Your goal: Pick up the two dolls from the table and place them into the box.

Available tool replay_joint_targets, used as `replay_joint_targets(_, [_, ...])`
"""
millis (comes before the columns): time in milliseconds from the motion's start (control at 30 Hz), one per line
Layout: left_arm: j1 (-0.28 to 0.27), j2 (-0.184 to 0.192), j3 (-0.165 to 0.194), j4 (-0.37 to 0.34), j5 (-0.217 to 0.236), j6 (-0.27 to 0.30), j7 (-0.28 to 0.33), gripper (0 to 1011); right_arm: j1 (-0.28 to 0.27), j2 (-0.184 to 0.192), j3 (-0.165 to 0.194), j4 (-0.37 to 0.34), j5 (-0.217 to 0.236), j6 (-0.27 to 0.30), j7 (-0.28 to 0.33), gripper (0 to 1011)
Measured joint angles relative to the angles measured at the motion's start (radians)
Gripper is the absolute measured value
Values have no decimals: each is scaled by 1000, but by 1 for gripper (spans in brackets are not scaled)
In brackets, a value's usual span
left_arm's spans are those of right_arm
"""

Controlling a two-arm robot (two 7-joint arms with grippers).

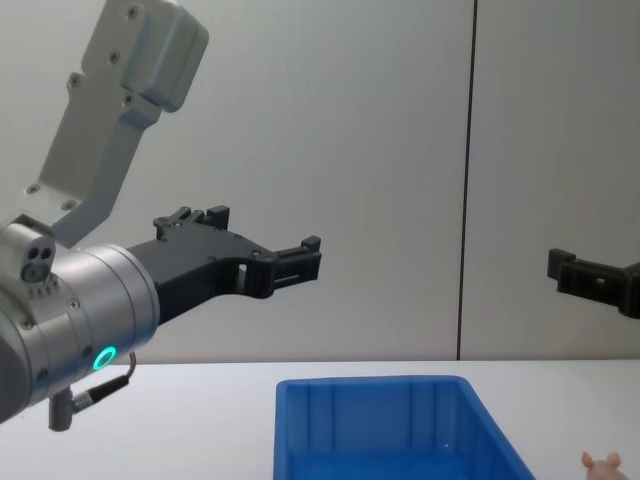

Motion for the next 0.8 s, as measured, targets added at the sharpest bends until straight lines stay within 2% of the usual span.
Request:
replay_joint_targets(400, [0, 0, 0, 0, 0, 0, 0, 1001, -8, 4, 3, -5, 2, 1, -6, 1001])
replay_joint_targets(533, [0, 0, 0, 0, 0, 0, 0, 1001, -28, 15, 9, -22, 10, 3, -28, 1001])
replay_joint_targets(800, [0, 0, 0, 0, 0, 0, 0, 1001, -115, 66, 41, -85, 41, 23, -111, 1001])
